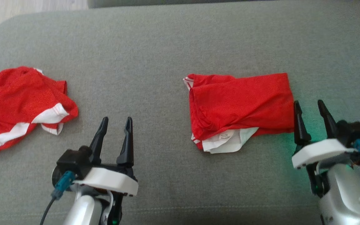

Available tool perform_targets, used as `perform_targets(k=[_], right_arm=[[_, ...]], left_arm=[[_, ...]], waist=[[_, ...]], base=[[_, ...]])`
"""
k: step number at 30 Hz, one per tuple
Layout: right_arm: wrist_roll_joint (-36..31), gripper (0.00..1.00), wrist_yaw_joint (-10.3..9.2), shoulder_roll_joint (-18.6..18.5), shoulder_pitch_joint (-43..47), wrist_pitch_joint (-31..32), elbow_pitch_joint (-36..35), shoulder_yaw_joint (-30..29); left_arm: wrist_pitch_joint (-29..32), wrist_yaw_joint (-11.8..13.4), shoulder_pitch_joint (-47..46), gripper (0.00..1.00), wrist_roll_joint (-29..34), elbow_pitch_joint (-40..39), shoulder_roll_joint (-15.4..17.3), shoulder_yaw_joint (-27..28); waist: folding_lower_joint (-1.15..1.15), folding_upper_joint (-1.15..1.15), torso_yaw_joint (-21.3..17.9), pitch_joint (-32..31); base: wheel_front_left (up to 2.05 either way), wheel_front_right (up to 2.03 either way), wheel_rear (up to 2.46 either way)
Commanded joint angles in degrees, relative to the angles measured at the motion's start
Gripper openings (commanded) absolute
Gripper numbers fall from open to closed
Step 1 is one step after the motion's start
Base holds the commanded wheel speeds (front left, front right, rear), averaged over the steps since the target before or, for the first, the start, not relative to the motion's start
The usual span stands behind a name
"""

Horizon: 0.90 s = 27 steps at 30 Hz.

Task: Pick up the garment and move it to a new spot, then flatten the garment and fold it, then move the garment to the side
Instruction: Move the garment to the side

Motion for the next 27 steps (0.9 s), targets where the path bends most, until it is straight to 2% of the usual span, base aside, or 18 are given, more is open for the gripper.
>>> perform_targets(k=[1, 8, 14, 15, 16, 17, 22, 27], right_arm=[[2.12, 1.0, -0.05, -0.14, -3.41, 0.2, 0.89, 0.94], [7.9, 1.0, -0.05, -0.88, -9.55, 1.93, 9.72, 1.21], [11.22, 1.0, -0.05, -2.01, -12.16, 3.36, 15.3, 4.85], [11.75, 0.9, -0.05, -2.07, -12.37, 3.39, 15.86, 5.9], [12.25, 0.27, -0.05, -2.26, -12.58, 3.28, 16.35, 6.76], [12.35, 0.0, -0.05, -2.61, -12.79, 2.91, 16.74, 7.56], [7.08, 0.0, -0.05, -5.58, -14.1, 0.17, 17.01, 11.69], [-2.46, 0.0, -0.05, -9.4, -15.16, -0.66, 12.37, 13.83]], left_arm=[[-0.69, -0.31, -2.8, 1.0, 0.48, -1.67, 0.31, 1.3], [-0.69, -0.33, -5.01, 1.0, 0.91, -1.37, 0.31, 0.16], [-0.69, -0.17, -5.88, 1.0, 1.01, -1.07, 0.31, -0.18], [-0.69, -0.13, -5.9, 1.0, 0.99, -1.03, 0.31, -0.25], [-0.69, -0.08, -5.87, 1.0, 0.97, -0.97, 0.31, -0.33], [-0.69, -0.02, -5.8, 1.0, 0.95, -0.91, 0.31, -0.39], [-0.69, 0.01, -5.13, 1.0, 0.93, -0.55, 0.31, -0.24], [-0.69, -0.14, -4.94, 1.0, 0.73, -0.58, 0.31, 0.31]], waist=[[0.0, 0.0, 0.99, 1.66], [0.0, 0.0, 2.6, 4.43], [0.0, 0.0, 3.25, 5.23], [0.0, 0.0, 3.27, 5.22], [0.0, 0.0, 3.24, 5.14], [0.0, 0.0, 3.15, 5.0], [0.0, 0.0, 1.73, 3.76], [0.0, 0.0, -0.72, 2.56]], base=[[0.0, 0.0, 0.0], [0.0, 0.0, 0.0], [0.0, 0.0, 0.0], [0.0, 0.0, 0.0], [0.0, 0.0, 0.0], [0.0, 0.0, 0.0], [0.0, 0.0, 0.0], [0.0, 0.0, 0.0]])
